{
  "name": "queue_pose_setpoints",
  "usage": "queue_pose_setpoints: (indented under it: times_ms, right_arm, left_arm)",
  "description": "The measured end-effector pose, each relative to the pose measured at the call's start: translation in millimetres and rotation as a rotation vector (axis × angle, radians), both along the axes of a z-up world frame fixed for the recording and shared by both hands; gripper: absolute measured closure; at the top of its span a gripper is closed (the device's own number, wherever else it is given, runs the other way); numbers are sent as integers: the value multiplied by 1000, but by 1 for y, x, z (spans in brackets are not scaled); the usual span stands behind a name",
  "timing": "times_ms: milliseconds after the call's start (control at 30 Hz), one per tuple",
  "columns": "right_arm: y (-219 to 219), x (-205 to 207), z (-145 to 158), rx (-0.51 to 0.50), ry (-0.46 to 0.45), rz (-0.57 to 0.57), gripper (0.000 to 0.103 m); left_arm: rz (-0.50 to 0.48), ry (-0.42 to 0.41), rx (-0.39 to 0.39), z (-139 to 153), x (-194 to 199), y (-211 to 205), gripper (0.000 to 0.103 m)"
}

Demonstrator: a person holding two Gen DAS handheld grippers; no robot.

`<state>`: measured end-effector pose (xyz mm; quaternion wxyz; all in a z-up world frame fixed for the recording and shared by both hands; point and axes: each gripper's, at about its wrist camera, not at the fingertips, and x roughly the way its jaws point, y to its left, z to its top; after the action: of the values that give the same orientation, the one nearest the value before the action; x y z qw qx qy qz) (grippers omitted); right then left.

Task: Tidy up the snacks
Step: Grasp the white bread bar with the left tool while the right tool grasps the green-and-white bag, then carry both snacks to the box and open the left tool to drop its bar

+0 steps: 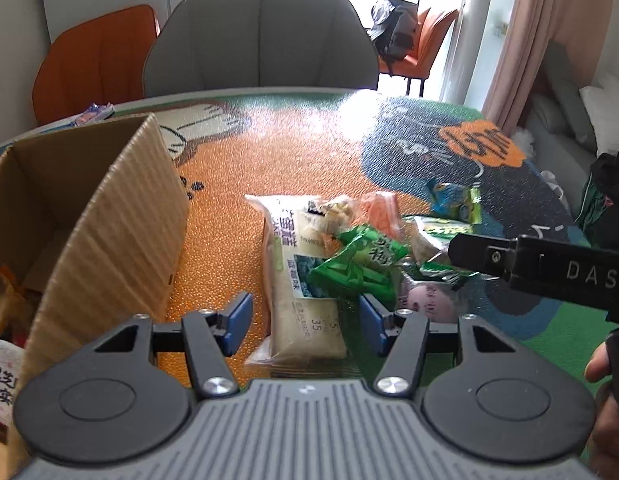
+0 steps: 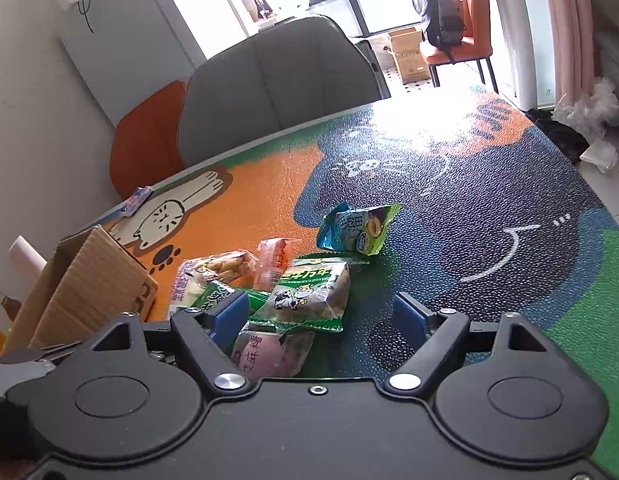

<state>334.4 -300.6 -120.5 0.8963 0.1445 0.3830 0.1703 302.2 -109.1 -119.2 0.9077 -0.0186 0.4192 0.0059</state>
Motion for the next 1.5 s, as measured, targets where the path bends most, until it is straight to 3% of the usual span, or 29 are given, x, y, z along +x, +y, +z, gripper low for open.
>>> queue_pose_setpoints:
  times_ms: [167, 233, 267, 300, 400, 667, 1033, 1500]
  right_arm:
    - [6, 10, -13, -13, 18, 5, 26]
    - [7, 11, -15, -14, 3, 4, 33]
    - [8, 10, -15, -31, -3, 1, 43]
    - [9, 10, -15, -42, -7, -1, 55]
    - [5, 9, -15, -37, -5, 0, 58]
    - [-9, -11, -7, -9, -12, -15, 62]
    - [-8, -45, 20, 5, -78, -8, 62]
    - [20, -68, 61, 16, -179, 44, 62]
  left_arm:
    - [7, 12, 15, -12, 8, 1, 46]
    - [6, 8, 19, -13, 8, 1, 46]
    - [7, 10, 18, -13, 9, 1, 47]
    - [6, 10, 18, -12, 9, 1, 53]
    - [15, 1, 9, -9, 6, 3, 67]
    - [3, -27, -46, 3, -11, 6, 72]
    - [-29, -128, -86, 39, -46, 6, 73]
    - [-12, -241, -105, 88, -80, 32, 73]
